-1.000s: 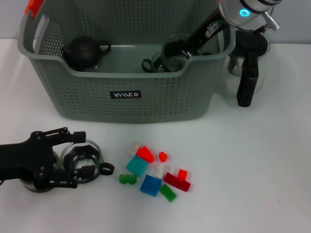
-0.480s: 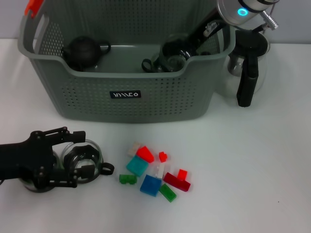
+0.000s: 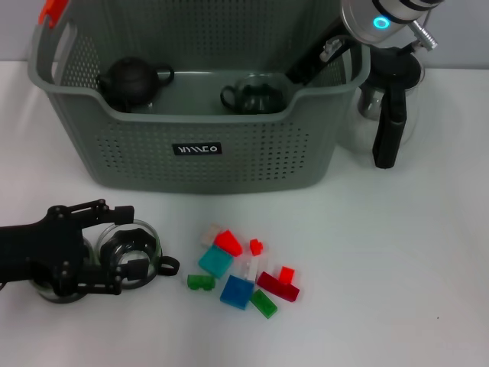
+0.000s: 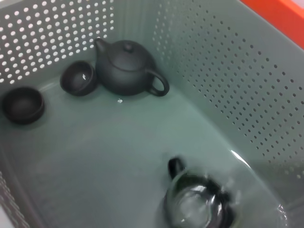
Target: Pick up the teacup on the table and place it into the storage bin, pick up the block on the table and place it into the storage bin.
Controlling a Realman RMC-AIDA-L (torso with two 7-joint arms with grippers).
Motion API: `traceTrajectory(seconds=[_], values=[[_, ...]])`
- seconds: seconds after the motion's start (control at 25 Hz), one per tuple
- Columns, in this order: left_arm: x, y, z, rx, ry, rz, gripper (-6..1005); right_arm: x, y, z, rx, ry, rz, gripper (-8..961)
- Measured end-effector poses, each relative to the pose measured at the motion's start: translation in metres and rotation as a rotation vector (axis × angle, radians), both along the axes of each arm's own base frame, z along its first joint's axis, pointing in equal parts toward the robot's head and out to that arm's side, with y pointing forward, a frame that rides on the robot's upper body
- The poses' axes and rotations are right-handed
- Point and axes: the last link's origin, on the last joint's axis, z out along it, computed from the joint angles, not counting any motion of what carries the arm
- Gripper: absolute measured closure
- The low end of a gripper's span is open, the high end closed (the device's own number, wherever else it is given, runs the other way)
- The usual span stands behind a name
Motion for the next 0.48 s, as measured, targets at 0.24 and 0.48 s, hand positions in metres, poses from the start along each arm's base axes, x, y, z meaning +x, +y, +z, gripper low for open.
traceTrajectory(seconds=[0.24,0.48], values=[[0.000,-0.001,0.000,-0.002,0.001,0.002,62,-0.002,-0.001,0.001,-0.004,0.002,0.004,758],[-0.001,-0.002,0.000,-0.003,-0.002,0.005,61,-0.018,0.001,0.015,0.030,0.036,0.050,596]])
